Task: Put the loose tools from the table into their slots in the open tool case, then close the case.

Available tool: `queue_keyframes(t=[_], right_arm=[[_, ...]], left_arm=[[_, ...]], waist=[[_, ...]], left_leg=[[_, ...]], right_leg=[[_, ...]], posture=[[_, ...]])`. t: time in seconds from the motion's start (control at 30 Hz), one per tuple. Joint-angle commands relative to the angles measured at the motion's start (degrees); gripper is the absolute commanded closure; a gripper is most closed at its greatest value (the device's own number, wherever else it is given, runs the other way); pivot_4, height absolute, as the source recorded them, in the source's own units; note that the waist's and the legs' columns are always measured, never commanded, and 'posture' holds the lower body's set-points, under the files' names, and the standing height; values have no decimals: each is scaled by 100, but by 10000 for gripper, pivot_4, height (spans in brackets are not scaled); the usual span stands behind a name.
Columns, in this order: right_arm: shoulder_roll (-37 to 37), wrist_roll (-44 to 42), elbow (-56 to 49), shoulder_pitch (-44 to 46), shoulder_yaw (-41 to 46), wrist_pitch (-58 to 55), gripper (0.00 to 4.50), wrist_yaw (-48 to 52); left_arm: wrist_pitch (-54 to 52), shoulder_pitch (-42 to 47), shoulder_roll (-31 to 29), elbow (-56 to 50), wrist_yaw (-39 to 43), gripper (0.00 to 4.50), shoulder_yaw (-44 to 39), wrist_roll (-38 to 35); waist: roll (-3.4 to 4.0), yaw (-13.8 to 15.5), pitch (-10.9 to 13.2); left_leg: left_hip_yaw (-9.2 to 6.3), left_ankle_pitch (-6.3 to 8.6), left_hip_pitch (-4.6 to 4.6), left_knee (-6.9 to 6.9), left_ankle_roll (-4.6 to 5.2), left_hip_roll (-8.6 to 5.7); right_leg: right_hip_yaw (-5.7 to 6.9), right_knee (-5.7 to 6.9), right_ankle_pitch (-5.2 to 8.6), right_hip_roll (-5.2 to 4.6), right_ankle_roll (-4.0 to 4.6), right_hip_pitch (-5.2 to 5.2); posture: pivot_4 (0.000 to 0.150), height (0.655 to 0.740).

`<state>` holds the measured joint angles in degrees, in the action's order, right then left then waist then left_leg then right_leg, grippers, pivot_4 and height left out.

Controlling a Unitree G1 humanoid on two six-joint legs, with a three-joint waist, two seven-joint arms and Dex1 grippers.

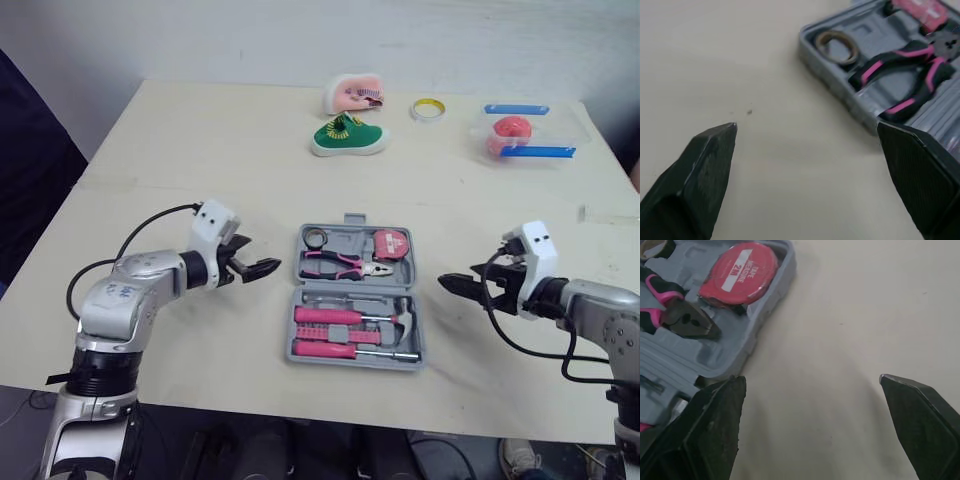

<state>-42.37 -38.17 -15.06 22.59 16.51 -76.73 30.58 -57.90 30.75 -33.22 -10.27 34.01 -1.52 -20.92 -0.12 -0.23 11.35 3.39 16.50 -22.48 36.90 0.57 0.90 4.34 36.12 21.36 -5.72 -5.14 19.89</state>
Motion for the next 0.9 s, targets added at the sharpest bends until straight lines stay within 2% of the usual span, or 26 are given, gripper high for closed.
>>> queue_keyframes(t=[0.03, 0.2, 0.5, 0.8, 0.9], right_arm=[[253, -108, -144, 674, -33, -1225, 433, -432], [716, -85, 275, 1370, -424, -1577, 433, -1149], [1001, -5, 824, 1886, -673, -1577, 433, -1977], [1061, -60, 1128, 1902, -656, -1577, 433, -2381], [1214, -103, 1253, 1898, -681, -1577, 9019, -2438]], left_arm=[[-452, 362, 269, -44, -373, 0, 79, 0], [-731, 821, 691, 316, -840, 0, 395, 249], [-918, 1232, 1079, 803, -1199, 0, 724, 502], [-1060, 1237, 1250, 920, -1283, 0, 750, 567], [-1054, 1200, 1310, 971, -1308, 0, 733, 569]], waist=[[0, 14, 0], [-2, 22, 1], [-9, 23, 5], [-21, 15, -2], [-33, 16, -9]], left_leg=[[0, 0, -7, 1, 0, 0], [1, -8, -76, 25, 9, -10], [3, -29, -80, 28, 8, -17], [5, -38, -72, 30, 0, -17], [5, -39, -70, 31, 0, -17]], right_leg=[[1, 0, 0, 2, 0, 4], [-1, 29, -3, -2, -5, 69], [-3, 49, -6, -6, -11, 77], [-9, 68, -6, -5, -12, 77], [-9, 70, -7, -4, -11, 77]], posture=[[1500, 7400], [1500, 7400], [1500, 7400], [1500, 7400], [1500, 7400]])
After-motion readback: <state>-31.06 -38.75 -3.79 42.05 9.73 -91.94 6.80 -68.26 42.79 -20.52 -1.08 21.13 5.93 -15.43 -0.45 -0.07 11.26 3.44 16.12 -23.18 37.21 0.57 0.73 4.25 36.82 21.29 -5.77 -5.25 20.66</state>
